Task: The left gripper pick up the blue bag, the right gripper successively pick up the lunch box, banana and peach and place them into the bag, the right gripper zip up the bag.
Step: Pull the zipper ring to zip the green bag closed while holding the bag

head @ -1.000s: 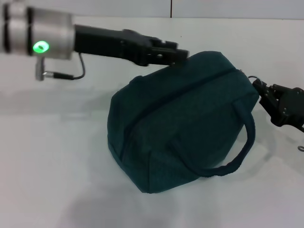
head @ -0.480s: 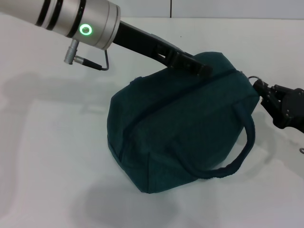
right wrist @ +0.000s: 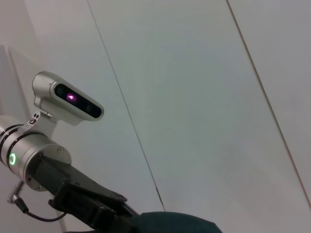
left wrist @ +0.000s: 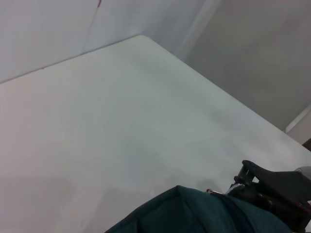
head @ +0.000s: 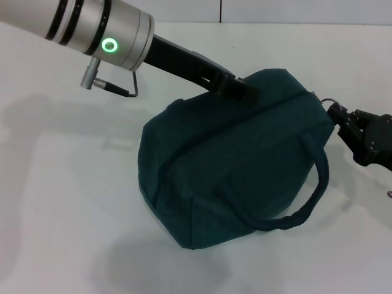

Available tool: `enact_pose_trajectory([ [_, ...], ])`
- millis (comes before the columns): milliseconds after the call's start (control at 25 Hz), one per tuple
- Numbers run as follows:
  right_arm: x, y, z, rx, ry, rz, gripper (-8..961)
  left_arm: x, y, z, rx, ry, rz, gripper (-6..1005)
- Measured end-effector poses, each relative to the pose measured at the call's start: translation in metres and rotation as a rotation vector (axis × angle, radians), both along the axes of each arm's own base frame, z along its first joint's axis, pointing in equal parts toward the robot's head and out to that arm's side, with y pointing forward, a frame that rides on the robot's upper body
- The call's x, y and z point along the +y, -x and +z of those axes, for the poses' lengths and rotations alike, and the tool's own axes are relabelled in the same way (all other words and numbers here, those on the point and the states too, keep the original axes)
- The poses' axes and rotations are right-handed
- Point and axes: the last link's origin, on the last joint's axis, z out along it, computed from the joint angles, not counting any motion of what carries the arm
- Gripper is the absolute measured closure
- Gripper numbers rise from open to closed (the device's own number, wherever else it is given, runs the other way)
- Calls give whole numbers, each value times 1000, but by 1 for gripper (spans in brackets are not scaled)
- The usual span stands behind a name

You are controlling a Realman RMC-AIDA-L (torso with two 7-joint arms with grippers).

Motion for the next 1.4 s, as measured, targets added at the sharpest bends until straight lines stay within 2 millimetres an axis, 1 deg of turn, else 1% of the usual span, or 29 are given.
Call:
enact_pose_trajectory([
  [200,0,-2,1,4,-7,-12,872,-4,1,1,-6,19,1,713],
  [440,4,-9,4,-8,-34,-59,871,-10,1,2,-4,64,-12,931],
  [600,7,-12,3,-22,-37,-83,870,-12,1,3,-4,80,-14,942],
  [880,13,-12,-5,-65,-12,-99,868,-14,-2,8,-36,96,-23,945],
  [1120,17,-14,-14,-117,20,-115,867,-12,-5,14,-63,90,-26,944],
  [1400,19,-15,-17,-139,29,-126,865,-10,-4,18,-76,81,-20,944],
])
